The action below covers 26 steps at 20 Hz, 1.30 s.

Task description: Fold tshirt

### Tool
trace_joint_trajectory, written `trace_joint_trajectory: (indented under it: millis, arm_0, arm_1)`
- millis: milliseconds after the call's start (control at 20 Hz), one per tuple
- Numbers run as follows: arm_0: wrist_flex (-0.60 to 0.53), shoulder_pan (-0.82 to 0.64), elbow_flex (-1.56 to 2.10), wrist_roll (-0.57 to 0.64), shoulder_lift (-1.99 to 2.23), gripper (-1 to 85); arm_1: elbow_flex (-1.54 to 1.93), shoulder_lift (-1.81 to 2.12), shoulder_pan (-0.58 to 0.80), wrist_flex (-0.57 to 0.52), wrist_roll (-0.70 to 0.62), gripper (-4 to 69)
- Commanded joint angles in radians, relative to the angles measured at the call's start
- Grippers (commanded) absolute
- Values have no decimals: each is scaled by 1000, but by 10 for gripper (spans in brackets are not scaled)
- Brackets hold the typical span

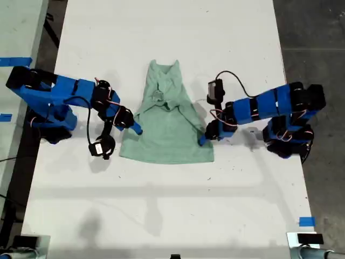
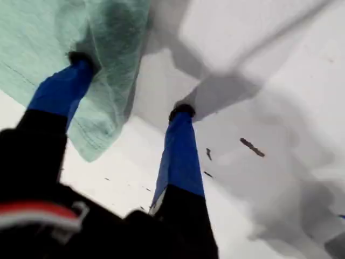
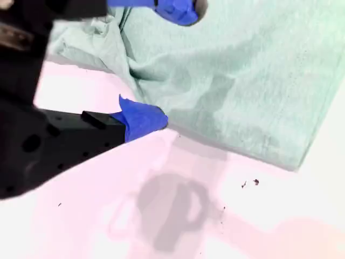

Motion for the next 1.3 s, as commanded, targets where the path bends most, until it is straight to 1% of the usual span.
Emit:
trace_joint_trajectory:
  millis: [0, 50, 150, 200, 300, 350, 600, 650, 750, 900, 1000, 1100, 1250]
  arm_0:
    - [-15, 14, -3, -12, 37, 231]
    - [-15, 14, -2, -12, 38, 231]
    - [-17, 11, 6, -12, 43, 233]
    - [-20, 11, 12, -12, 46, 233]
    - [-31, 9, 35, -12, 60, 233]
    - [-37, 9, 44, -12, 67, 233]
    - [-41, 6, 61, -12, 81, 233]
    - [-43, 6, 61, -11, 81, 233]
    - [-44, 6, 61, -9, 81, 233]
    - [-44, 6, 61, -9, 84, 233]
    - [-44, 6, 63, -9, 84, 233]
    - [-48, 5, 63, -8, 84, 233]
    - [-57, 2, 63, -6, 87, 231]
  arm_1:
    - [-167, -172, -15, 60, -2, 64]
    - [-199, -202, -14, 77, -8, 41]
    - [-245, -227, -17, 87, -9, 30]
    - [-264, -230, -21, 89, -9, 14]
    - [-305, -229, -20, 126, -5, -20]
    - [-328, -225, -20, 160, -11, -21]
    - [-537, -190, -26, 431, -44, -23]
    - [-598, -187, -31, 474, -44, -23]
    - [-715, -186, -32, 515, -40, -23]
    - [-856, -190, -25, 520, -31, -23]
    - [-908, -202, -14, 486, -3, -23]
    - [-942, -232, -2, 410, 35, -23]
    - [-936, -331, 23, 236, 63, -23]
